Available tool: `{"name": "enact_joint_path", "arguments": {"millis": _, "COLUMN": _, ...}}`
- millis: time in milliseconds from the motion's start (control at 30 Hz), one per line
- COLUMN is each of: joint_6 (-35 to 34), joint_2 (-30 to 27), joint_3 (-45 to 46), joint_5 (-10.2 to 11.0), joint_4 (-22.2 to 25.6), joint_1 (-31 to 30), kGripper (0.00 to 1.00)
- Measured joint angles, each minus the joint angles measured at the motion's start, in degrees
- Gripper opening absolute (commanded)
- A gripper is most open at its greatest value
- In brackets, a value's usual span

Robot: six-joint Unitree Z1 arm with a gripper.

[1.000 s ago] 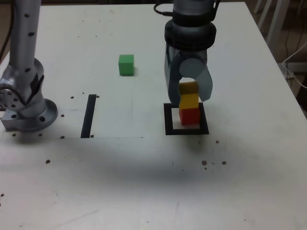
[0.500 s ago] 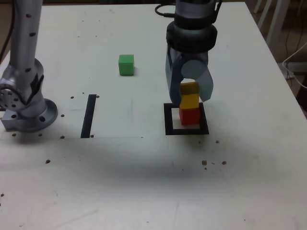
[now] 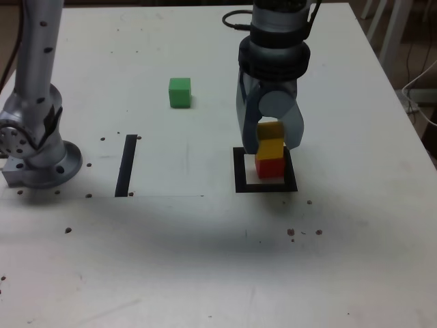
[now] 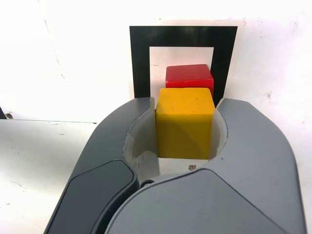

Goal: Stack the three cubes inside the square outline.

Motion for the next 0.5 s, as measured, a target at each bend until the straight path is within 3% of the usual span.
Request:
{"name": "enact_joint_path", "arguments": {"millis": 333, "joint_6": 0.2, "joint_2": 0.0, "joint_3": 0.5, "joint_5": 0.0, "joint_4": -1.0, "joint_1": 0.0, "kGripper": 0.92}}
{"name": "enact_joint_path", "arguments": {"millis": 400, "joint_6": 0.2, "joint_2": 0.0, "joint_3": 0.6, "joint_5": -0.1, "joint_4": -1.0, "joint_1": 0.0, "kGripper": 0.99}}
{"name": "enact_joint_path", "arguments": {"millis": 500, "joint_6": 0.2, "joint_2": 0.0, "joint_3": 0.8, "joint_5": -0.1, "joint_4": -0.9, "joint_1": 0.0, "kGripper": 0.99}}
